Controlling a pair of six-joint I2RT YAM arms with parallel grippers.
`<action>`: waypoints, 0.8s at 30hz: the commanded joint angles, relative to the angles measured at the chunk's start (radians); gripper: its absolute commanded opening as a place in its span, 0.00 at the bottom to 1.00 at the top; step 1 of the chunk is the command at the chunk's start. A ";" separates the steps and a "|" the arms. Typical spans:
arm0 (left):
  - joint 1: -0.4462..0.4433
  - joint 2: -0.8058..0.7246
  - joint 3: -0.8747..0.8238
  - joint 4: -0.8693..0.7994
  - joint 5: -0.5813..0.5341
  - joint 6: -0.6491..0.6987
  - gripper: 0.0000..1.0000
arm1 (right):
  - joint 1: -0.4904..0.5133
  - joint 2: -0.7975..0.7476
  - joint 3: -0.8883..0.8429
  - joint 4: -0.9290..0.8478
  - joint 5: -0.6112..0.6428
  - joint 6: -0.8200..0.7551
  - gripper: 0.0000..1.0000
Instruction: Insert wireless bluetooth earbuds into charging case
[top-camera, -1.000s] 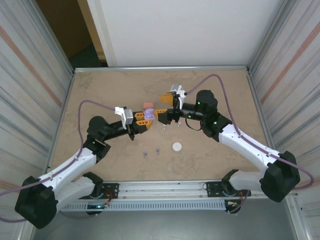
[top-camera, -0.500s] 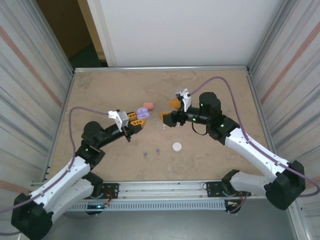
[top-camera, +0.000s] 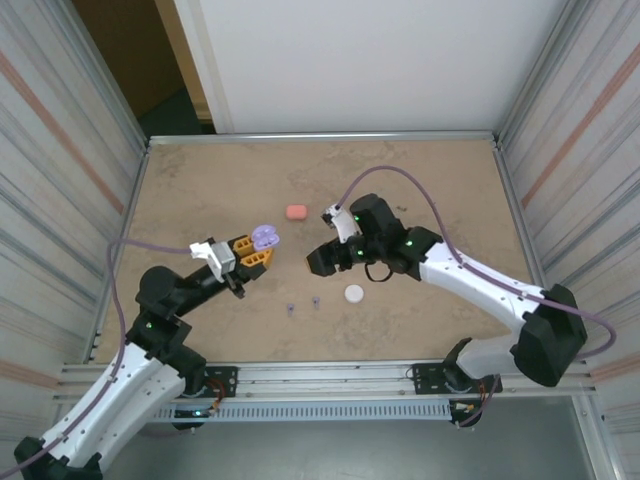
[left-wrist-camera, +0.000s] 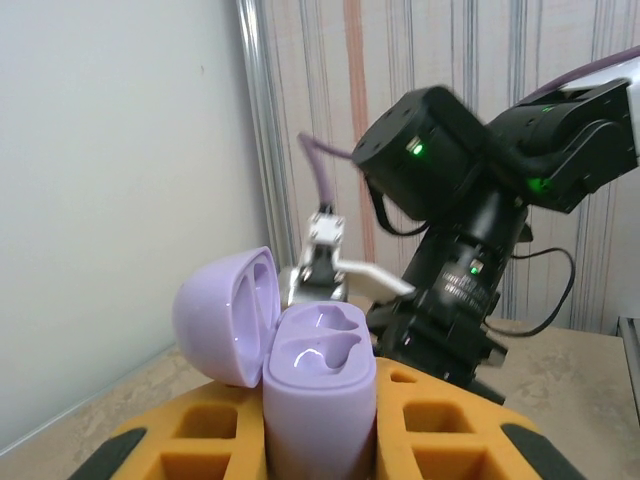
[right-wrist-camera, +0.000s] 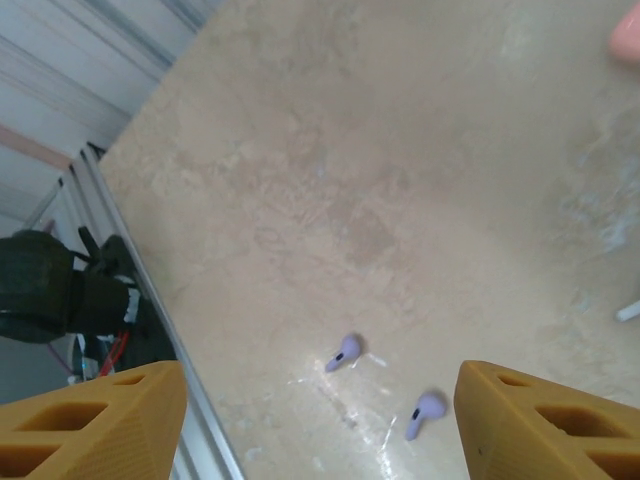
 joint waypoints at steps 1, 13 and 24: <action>-0.006 -0.024 -0.007 -0.005 0.024 0.006 0.00 | 0.033 0.068 0.071 -0.112 -0.006 0.098 0.67; -0.006 -0.066 -0.007 -0.035 0.027 0.008 0.00 | 0.167 0.380 0.237 -0.242 0.037 0.234 0.47; -0.005 -0.090 -0.010 -0.038 0.037 0.010 0.00 | 0.209 0.563 0.299 -0.236 0.087 0.279 0.39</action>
